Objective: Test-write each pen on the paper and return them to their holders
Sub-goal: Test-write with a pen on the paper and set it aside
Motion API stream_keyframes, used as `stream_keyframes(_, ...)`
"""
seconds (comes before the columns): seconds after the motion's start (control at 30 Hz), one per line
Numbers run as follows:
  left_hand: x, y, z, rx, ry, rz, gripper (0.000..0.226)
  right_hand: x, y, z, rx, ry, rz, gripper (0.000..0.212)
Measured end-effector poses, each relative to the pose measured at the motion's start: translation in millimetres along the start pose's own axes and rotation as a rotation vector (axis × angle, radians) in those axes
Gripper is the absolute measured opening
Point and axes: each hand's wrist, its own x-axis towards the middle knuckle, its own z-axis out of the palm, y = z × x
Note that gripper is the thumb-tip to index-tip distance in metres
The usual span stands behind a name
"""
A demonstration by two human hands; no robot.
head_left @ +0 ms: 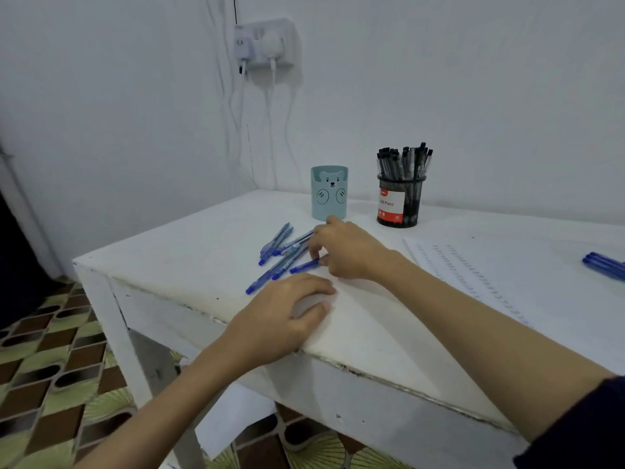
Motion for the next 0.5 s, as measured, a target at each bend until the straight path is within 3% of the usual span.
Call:
stream_keyframes(0.13, 1, 0, -1, -0.007, -0.003, 0.027, 0.035, -18, 10, -21, 0.040, 0.020, 0.100, 0.015)
stream_keyframes(0.3, 16, 19, -2, 0.015, 0.014, 0.097, 0.029, -47, 37, -67, 0.503, 0.203, 0.334, 0.020)
stream_keyframes(0.43, 42, 46, 13, 0.055, -0.061, 0.173, 0.019, -84, 61, -92, 0.995, 0.243, 0.495, 0.014)
stream_keyframes(0.5, 56, 63, 29, 0.036, -0.110, 0.205, 0.021, -105, 74, -100, 1.171, 0.230, 0.605, 0.042)
